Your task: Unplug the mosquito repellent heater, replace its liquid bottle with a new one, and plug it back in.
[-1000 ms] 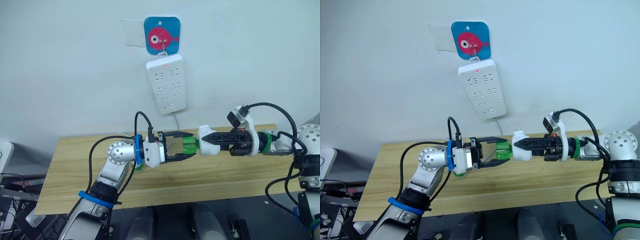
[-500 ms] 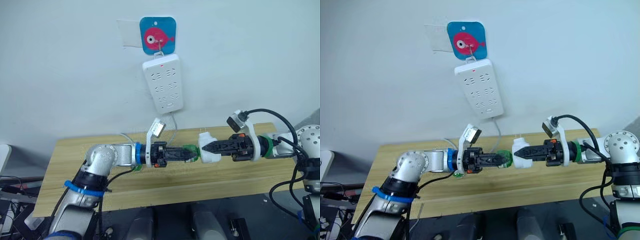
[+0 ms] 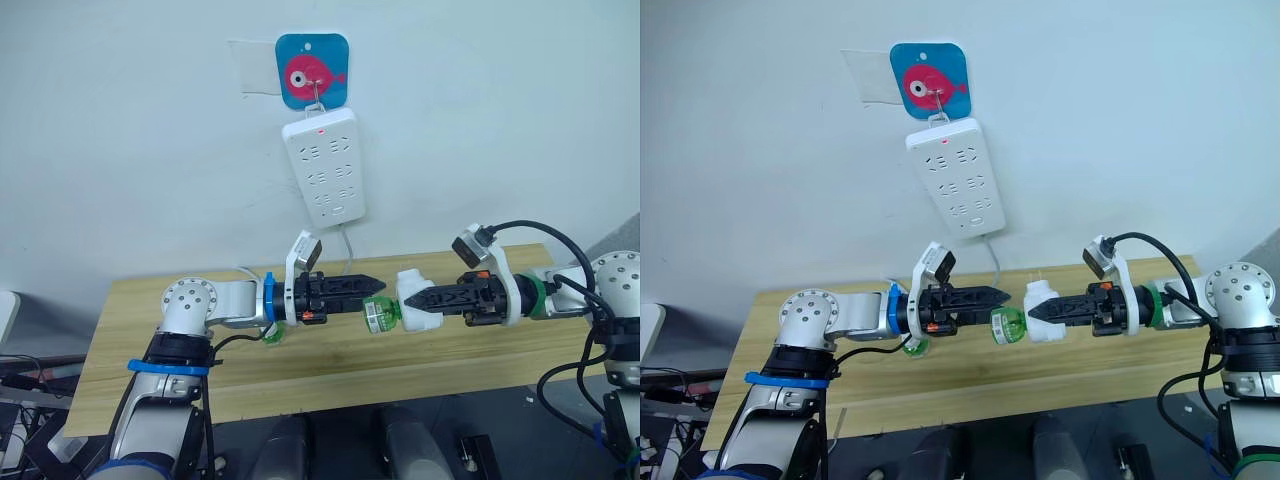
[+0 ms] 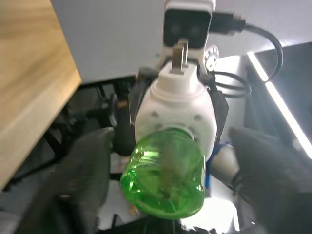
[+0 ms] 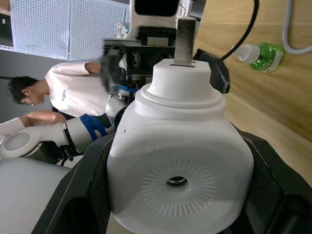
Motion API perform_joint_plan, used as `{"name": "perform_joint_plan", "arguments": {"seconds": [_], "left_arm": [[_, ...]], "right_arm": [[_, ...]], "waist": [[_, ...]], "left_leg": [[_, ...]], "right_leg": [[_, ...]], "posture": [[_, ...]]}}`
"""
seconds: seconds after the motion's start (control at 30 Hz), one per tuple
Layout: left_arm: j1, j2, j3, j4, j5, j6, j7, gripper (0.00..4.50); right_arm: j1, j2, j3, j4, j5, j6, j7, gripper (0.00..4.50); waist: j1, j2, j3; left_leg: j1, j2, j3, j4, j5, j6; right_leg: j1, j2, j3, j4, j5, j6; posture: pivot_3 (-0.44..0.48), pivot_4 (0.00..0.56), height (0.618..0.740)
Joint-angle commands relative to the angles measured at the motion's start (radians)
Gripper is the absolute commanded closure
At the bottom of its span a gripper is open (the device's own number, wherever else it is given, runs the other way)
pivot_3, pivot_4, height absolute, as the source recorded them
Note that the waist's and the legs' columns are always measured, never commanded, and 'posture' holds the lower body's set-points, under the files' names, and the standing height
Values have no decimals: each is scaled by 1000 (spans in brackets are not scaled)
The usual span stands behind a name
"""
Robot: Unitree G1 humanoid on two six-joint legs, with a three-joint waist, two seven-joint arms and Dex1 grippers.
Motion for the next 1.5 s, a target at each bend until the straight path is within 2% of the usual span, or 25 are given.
{"name": "perform_joint_plan", "arguments": {"seconds": [0.03,0.17,0.3,0.37,0.43,0.53,0.73,0.97,1.17,1.3,1.43,1.5], "left_arm": [[19,28,27,-105,25,-12,-24,23],[48,92,30,-238,140,-66,-124,23],[111,212,-74,-469,501,-395,-413,23],[191,223,-158,-524,880,-942,-601,23],[245,204,-222,-484,1143,-1376,-717,23],[259,132,-260,-340,1313,-1747,-758,23],[227,40,-274,-141,1445,-2069,-726,23],[158,-15,-292,-39,1475,-2179,-688,23],[135,-10,-308,-7,1474,-2209,-685,23],[128,-6,-320,6,1458,-2216,-695,895],[122,-6,-329,11,1460,-2215,-694,2145],[119,-7,-331,9,1453,-2209,-691,2217]], "right_arm": [[5,-15,-51,4,9,8,26,1493],[14,-32,-63,26,2,8,36,1493],[10,-25,-81,62,-7,8,32,1493],[-9,-10,-85,105,-4,8,25,1493],[-23,-2,-79,125,5,8,21,1493],[-34,3,-64,122,23,8,18,1493],[-38,8,-46,112,74,8,-1,1493],[-34,16,-32,94,133,8,-38,1493],[-23,7,-31,90,155,8,-56,1493],[-18,11,-34,87,171,8,-71,1493],[-6,7,-31,76,196,8,-87,1493],[-4,4,-28,75,204,8,-90,1493]], "waist": [[0,0,0],[0,0,0],[0,0,0],[3,0,0],[7,0,0],[29,0,0],[49,0,0],[47,0,0],[40,0,0],[31,0,0],[29,0,0],[26,0,0]], "left_leg": [[0,0,0,0,0,0],[0,0,0,0,0,0],[0,0,2,-1,0,0],[0,0,2,-2,0,0],[1,0,5,-3,2,-3],[1,1,6,-3,0,0],[-1,1,2,-2,0,1],[-1,1,2,-1,-1,1],[-1,1,2,-1,0,1],[-1,1,2,-1,0,1],[-1,1,2,0,0,2],[-1,1,2,-1,0,2]], "right_leg": [[0,0,0,0,0,0],[0,0,0,0,0,0],[0,0,1,0,0,0],[0,0,1,-1,0,0],[0,0,2,-3,0,-1],[0,-2,3,-5,1,-2],[0,-3,3,-5,2,-1],[0,-2,0,-4,2,-1],[0,-1,0,-2,2,-1],[0,-1,0,-2,2,-1],[0,-1,0,-2,2,0],[0,-1,0,-2,2,0]], "posture": [[-108,208,740],[-111,213,740],[-103,211,740],[-92,216,740],[-86,216,740],[-84,220,740],[-92,224,740],[-97,226,740],[-106,228,740],[-110,230,740],[-111,233,740],[-111,234,740]]}}
